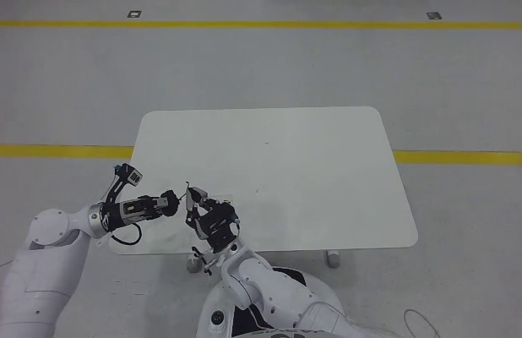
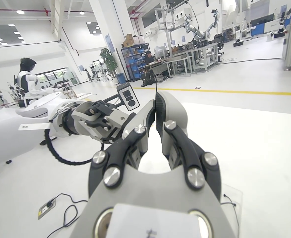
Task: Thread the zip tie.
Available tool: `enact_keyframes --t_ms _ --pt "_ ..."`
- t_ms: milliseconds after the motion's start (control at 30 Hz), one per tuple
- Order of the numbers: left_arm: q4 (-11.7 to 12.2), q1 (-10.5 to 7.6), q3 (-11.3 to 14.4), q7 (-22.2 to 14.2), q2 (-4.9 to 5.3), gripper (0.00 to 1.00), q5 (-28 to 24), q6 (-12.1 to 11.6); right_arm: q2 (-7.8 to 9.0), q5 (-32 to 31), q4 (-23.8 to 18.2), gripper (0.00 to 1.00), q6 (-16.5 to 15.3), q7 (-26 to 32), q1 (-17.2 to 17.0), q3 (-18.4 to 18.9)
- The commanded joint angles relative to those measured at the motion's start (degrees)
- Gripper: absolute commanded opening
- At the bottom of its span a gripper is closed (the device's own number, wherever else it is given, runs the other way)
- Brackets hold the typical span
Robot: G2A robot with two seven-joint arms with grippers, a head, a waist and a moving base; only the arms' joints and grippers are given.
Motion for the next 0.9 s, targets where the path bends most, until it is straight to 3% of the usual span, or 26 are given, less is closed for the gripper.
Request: enact_keyframes --t_ms 0,867 --pt "0.0 0.0 0.0 0.0 0.0 0.0 0.0 0.0 0.0 -0.3 0.0 0.0 0.1 0.3 -0.1 0.1" --pt "0.0 0.0 0.0 0.0 0.0 0.0 0.0 0.0 -0.25 -0.5 0.9 0.0 0.4 0.6 -0.3 1.1"
